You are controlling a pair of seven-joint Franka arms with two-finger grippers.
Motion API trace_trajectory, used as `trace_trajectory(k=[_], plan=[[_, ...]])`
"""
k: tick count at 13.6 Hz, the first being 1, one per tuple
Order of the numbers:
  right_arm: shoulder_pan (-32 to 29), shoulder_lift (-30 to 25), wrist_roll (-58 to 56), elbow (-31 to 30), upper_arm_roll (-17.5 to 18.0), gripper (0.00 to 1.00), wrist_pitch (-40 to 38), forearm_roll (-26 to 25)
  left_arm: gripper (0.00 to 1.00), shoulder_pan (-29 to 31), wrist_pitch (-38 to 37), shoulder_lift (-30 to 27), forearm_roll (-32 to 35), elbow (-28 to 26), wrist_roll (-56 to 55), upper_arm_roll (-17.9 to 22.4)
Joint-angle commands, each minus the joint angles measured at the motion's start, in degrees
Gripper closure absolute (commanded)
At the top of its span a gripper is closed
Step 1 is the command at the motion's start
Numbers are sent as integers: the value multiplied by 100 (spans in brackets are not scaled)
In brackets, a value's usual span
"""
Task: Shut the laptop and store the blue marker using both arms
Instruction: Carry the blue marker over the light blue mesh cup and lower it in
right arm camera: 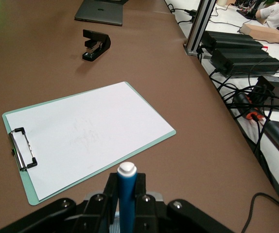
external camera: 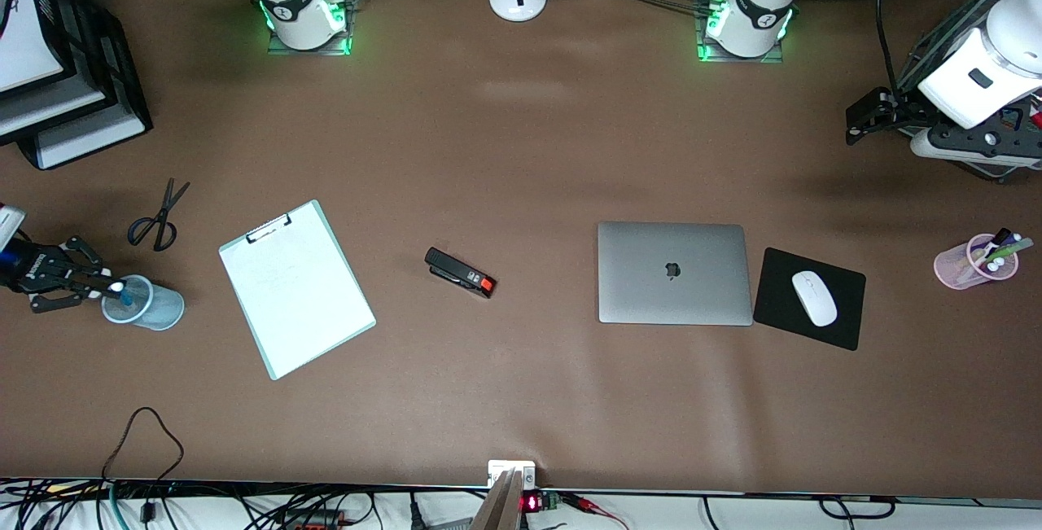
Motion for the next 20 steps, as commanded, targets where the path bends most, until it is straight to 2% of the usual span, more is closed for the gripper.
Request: trace_trajectory(k=[1,15,19,20], plan=[[-87,171,-96,180,62,99,-6,-10,0,9,-126,57,-56,153,91,28],[-122,408,-211,171,18,99,302,-89,0,9,-197,57,-65,153,91,28],[-140,409,-202,145,18,99,293,-361,0,9,-197,57,-65,153,91,37],[-131,409,-202,153,18,95,284,-405,0,9,-197,57,-65,153,91,28]])
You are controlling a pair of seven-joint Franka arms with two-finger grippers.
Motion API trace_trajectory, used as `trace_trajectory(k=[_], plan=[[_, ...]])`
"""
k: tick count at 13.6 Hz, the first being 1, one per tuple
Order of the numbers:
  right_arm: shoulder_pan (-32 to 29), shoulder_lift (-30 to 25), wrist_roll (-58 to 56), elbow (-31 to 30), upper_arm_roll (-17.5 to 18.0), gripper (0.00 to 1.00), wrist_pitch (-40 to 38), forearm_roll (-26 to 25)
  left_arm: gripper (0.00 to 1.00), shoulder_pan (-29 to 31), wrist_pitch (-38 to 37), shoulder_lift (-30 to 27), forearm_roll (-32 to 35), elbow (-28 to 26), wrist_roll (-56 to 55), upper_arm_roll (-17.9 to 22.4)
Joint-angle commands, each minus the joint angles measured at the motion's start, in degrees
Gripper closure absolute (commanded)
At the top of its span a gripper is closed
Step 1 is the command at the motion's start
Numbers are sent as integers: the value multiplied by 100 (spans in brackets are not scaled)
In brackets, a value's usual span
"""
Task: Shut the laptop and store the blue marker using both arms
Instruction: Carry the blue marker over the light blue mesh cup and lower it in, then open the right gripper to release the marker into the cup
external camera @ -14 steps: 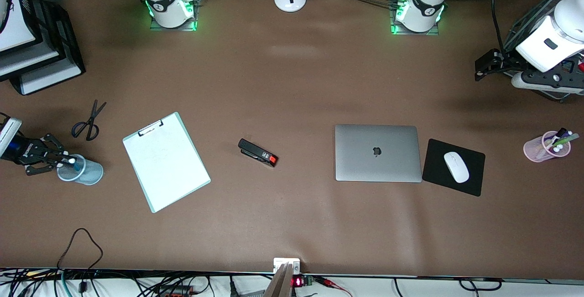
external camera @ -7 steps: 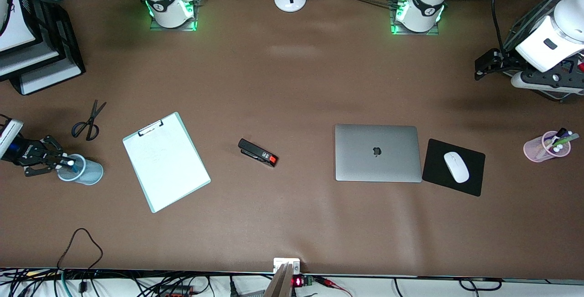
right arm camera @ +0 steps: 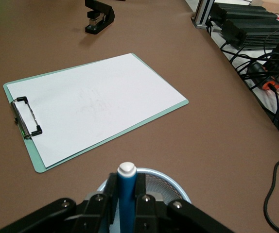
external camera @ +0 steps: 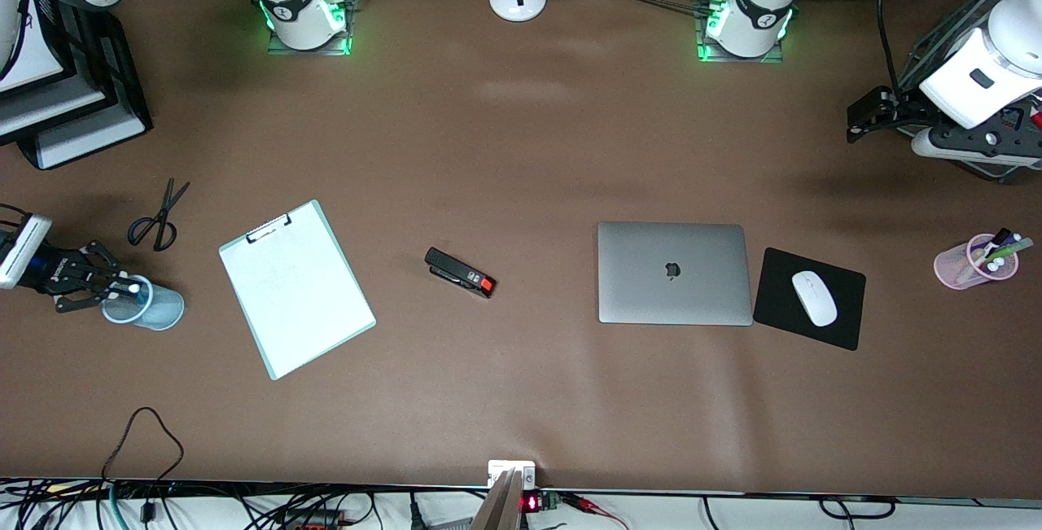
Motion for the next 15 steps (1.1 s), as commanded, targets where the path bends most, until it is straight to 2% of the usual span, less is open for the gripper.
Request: trace_trajectory(k=[1,2,7,12,15], plan=[[-71,30,51,149,32,48,-64,-237,0,9,-122,57,-65,150,91,29],[-71,21,69,158,32,0,-82,-229,0,9,-122,57,-65,150,91,29],[-71,-120,324,158,32,0,-126,-272,0,9,-122,57,-65,150,82,29],[-1,-435,1254,184,14,0,-504,-466,0,9,-122,57,-65,150,82,29],[105,-874,1991,184,75,0,-644,-921,0,9,-131,57,-65,150,82,20]])
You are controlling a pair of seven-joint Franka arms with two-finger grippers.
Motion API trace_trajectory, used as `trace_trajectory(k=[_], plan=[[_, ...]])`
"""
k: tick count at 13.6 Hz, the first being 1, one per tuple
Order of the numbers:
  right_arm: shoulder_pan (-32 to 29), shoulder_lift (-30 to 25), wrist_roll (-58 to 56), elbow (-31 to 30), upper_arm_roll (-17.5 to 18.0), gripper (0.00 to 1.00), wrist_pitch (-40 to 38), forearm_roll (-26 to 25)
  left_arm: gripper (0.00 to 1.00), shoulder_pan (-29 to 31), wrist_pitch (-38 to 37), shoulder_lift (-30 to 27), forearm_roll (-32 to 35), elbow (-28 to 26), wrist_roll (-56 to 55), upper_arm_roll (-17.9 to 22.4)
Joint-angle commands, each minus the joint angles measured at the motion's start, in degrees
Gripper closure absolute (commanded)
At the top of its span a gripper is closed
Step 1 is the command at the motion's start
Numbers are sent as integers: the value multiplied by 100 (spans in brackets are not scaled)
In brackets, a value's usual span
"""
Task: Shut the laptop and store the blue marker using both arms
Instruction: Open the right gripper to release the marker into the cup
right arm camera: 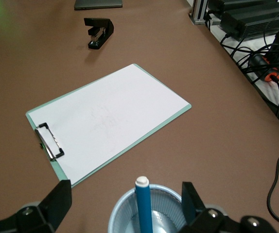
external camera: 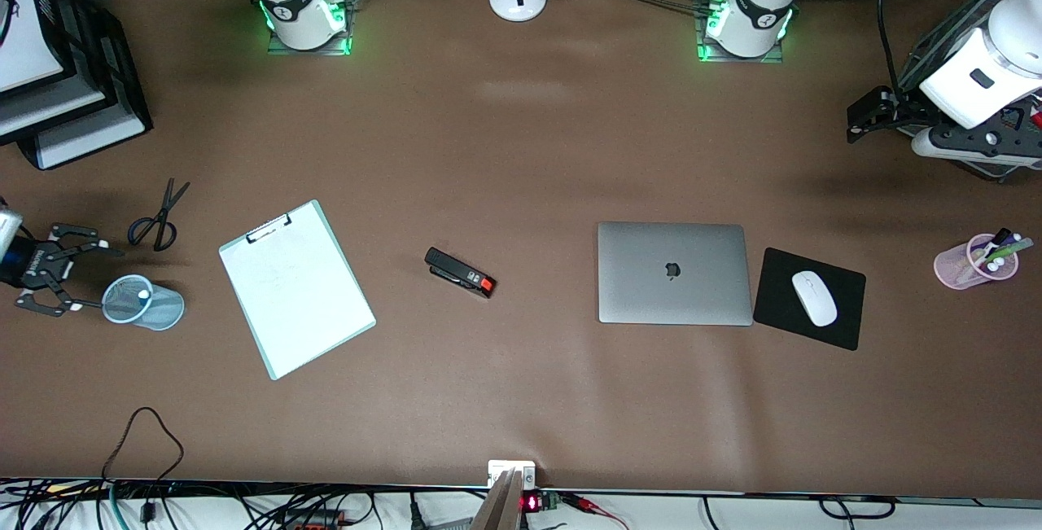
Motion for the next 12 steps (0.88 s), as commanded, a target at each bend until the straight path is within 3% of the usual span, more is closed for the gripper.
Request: trace_trajectory(k=[1,9,12], plan=[[139,-535,770,-43,73,0,-158,-463,0,9,-120,57,-65,149,82,18],[824,-1213,2202,-26,38,0,-387,-877,0,0,-120,57,-65,149,82,27],[1271,-1284,2993,333,46,0,-387,-1272,0,9,-120,57,-65,149,91,27]])
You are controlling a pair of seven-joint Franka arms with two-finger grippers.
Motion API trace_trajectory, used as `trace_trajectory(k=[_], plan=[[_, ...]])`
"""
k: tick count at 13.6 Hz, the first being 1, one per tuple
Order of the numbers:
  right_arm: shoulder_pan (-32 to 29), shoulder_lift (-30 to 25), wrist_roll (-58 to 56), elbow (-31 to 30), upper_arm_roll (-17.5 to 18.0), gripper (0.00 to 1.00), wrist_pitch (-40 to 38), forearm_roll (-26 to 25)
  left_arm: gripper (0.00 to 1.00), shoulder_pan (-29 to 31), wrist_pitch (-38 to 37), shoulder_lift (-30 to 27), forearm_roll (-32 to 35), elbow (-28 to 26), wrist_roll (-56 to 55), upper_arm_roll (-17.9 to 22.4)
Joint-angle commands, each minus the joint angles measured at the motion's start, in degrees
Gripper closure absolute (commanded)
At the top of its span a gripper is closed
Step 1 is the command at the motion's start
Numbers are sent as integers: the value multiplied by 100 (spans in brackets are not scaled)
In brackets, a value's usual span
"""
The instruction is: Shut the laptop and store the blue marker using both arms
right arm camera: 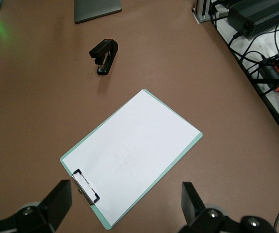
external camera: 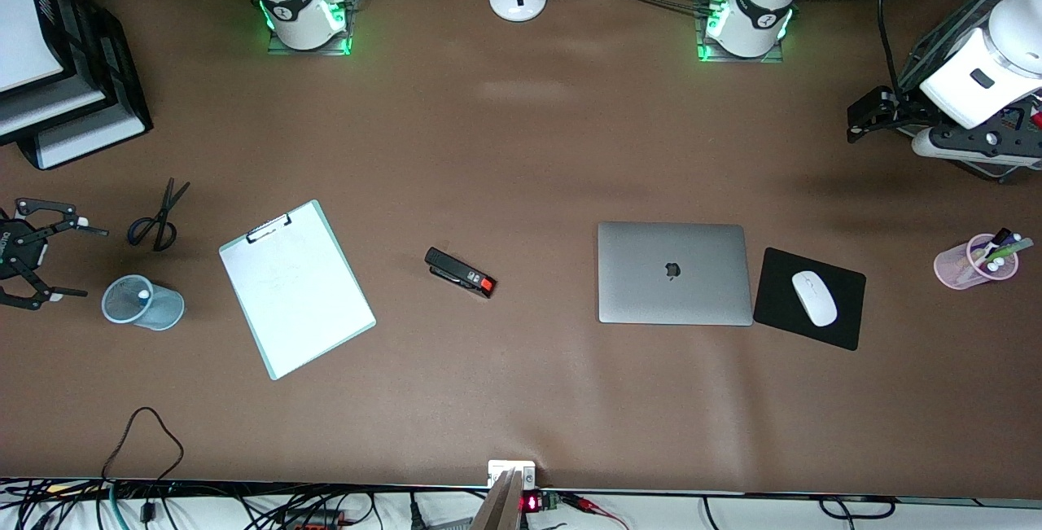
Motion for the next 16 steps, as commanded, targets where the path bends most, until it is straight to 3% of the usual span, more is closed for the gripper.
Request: trace_trajectory(k=[1,5,11,16], plan=[[423,-89,881,364,-6,0,-61,-451,0,8,-126,54,-56,144,91,18],[1073,-352,2382,375,-6,0,18,-1030,0,8,-134,54,-65,144,91,27],[1934,-1256,6031,-696,12,0,281,-2173,0,8,-170,54,-65,144,91,27],[2287,-1495,8314,-1180,12,0,238,-2667,0,8,-170,54,-65,144,91,18]])
